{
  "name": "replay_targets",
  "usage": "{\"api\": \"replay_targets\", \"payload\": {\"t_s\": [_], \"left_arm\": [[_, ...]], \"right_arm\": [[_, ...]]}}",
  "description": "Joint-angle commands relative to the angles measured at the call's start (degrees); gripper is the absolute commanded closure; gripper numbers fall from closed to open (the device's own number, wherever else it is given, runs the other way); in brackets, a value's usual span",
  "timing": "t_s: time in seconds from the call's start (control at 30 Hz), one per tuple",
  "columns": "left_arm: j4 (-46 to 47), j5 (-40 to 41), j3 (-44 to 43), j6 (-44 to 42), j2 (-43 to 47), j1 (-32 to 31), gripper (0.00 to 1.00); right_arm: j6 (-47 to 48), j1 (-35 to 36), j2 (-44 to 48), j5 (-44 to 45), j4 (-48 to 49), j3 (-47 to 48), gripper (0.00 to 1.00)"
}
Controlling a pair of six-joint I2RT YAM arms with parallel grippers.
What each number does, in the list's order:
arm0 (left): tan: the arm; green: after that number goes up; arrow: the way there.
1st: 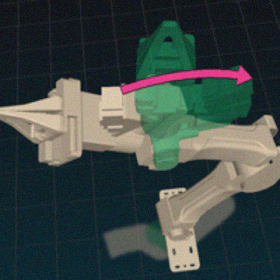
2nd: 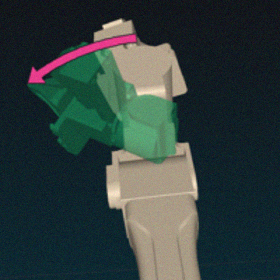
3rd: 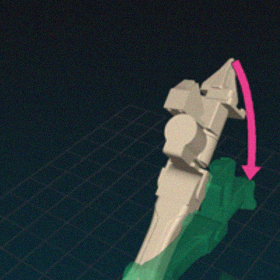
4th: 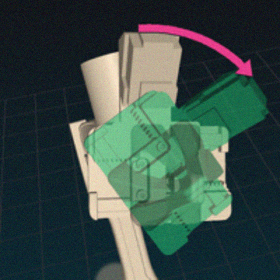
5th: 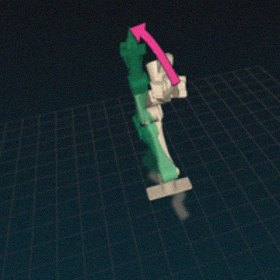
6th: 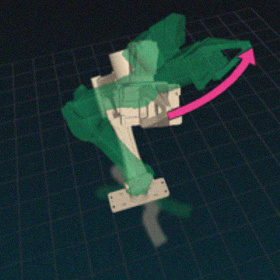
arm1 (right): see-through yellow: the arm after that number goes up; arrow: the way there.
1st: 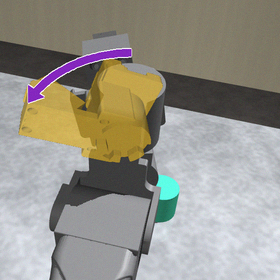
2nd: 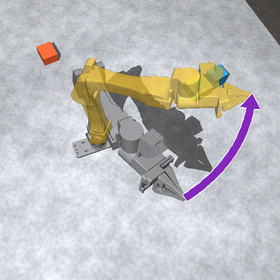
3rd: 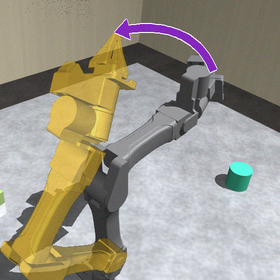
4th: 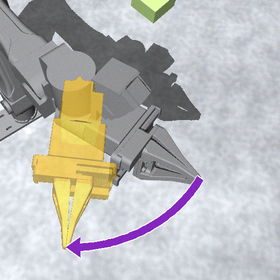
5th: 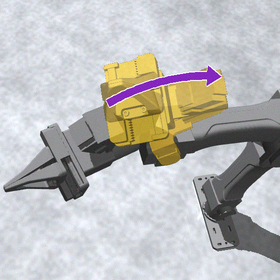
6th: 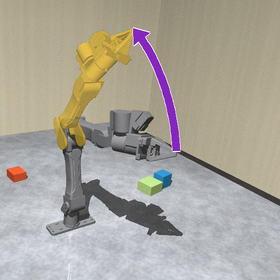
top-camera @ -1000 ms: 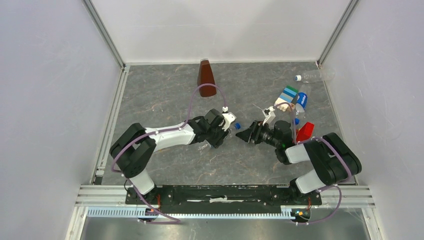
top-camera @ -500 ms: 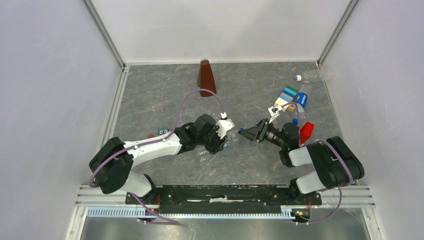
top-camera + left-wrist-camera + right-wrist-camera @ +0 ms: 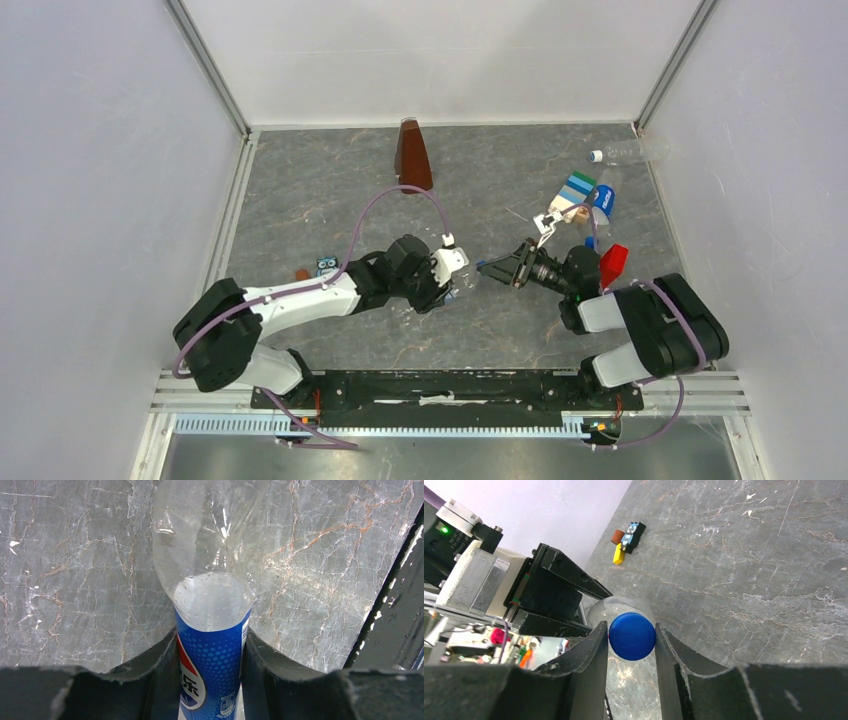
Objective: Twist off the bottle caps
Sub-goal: Pick up the plastic bottle at the center of the board.
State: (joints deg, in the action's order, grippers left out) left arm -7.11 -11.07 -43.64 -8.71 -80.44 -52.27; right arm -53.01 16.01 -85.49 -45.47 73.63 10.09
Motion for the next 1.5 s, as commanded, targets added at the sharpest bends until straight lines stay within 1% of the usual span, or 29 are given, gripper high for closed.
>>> {"api": "replay_targets", "payload": {"t_s": [0.0,0.03,0.1,0.13,0.17,0.23,0.37,0.4,0.5,0.6,0.63,0.67,0.7,0.73,0.77,0.8,0.87,0.93,0.97,1.0,1.07,1.13,1.2,1.37,1.47], "left_arm": [[4.8,-1.2,0.4,-1.8,2.1,-0.4,0.67],[5.4,-0.8,0.6,-1.3,2.0,-0.5,0.66],[6.6,1.1,0.7,0.5,2.0,-0.5,0.56],[6.9,2.2,0.6,1.9,2.1,-0.5,0.49],[8.2,2.2,0.6,2.8,2.1,-0.5,0.37],[12.8,0.8,1.8,4.7,2.5,-0.5,0.28],[21.2,1.4,5.5,7.3,4.4,-0.4,0.12],[22.7,2.0,6.5,7.8,5.0,-0.4,0.01],[26.9,3.3,9.6,7.8,6.8,-0.4,0.0],[34.3,6.0,14.6,8.1,9.0,-0.4,0.0],[37.5,7.8,16.3,10.5,9.9,-0.4,0.0],[39.6,9.3,17.6,11.1,10.7,-0.4,0.0],[40.2,10.5,18.3,11.4,11.3,-0.4,0.0],[40.2,13.4,18.5,12.5,11.7,-0.4,0.0],[39.5,15.9,18.0,13.6,11.8,-0.3,0.0],[37.1,17.3,17.0,12.9,12.0,-0.4,0.0],[32.7,17.2,15.0,9.1,11.7,-0.4,0.0],[31.5,15.5,14.0,3.6,9.8,-0.4,0.0],[30.6,14.3,13.0,1.8,8.7,-0.4,0.01],[29.1,13.7,11.9,0.2,7.5,-0.4,0.04],[28.0,12.7,10.2,-2.8,6.0,-0.4,0.05],[28.8,11.4,9.6,-8.4,5.3,-0.4,0.04],[27.5,8.8,8.4,-14.6,5.1,-0.4,0.04],[17.2,4.5,2.1,-31.7,2.3,-0.4,0.03],[14.4,4.0,-0.7,-34.8,-0.4,-0.4,0.04]], "right_arm": [[15.6,0.2,5.7,1.4,-19.6,3.6,0.66],[19.1,0.2,7.3,2.5,-25.0,4.4,0.67],[23.2,0.2,9.8,3.8,-30.1,5.0,0.74],[23.8,0.2,10.5,3.2,-30.2,4.9,0.76],[24.0,0.2,10.6,2.2,-29.9,4.9,0.78],[23.1,0.2,9.9,0.3,-29.0,5.0,0.83],[20.8,0.2,11.0,0.7,-26.2,4.1,0.86],[21.2,0.1,11.6,1.2,-27.0,4.3,0.86],[23.3,0.2,13.0,3.3,-31.7,5.2,0.86],[24.7,0.2,13.4,3.5,-33.7,5.4,0.86],[25.4,0.2,13.4,3.5,-34.4,5.5,0.86],[26.0,0.2,13.6,3.9,-35.2,5.6,0.86],[26.7,0.2,13.8,4.2,-36.1,5.8,0.86],[27.0,0.2,13.8,4.3,-36.5,5.9,0.85],[27.4,0.2,13.9,4.1,-36.8,6.1,0.86],[27.6,0.2,13.9,4.0,-37.0,6.2,0.86],[27.7,0.2,13.8,3.6,-36.9,6.2,0.86],[27.9,0.1,13.7,3.3,-36.9,6.3,0.86],[27.8,0.2,13.7,3.1,-36.8,6.3,0.86],[27.9,0.1,13.8,2.7,-36.8,6.4,0.86],[28.4,0.1,14.2,2.3,-37.5,6.5,0.86],[29.5,0.2,14.9,2.3,-38.9,6.8,0.86],[30.0,0.2,15.6,1.7,-39.0,6.6,0.86],[31.8,0.1,16.0,-1.3,-39.0,6.5,0.86],[32.7,0.2,15.8,-2.9,-39.2,6.5,0.86]]}}
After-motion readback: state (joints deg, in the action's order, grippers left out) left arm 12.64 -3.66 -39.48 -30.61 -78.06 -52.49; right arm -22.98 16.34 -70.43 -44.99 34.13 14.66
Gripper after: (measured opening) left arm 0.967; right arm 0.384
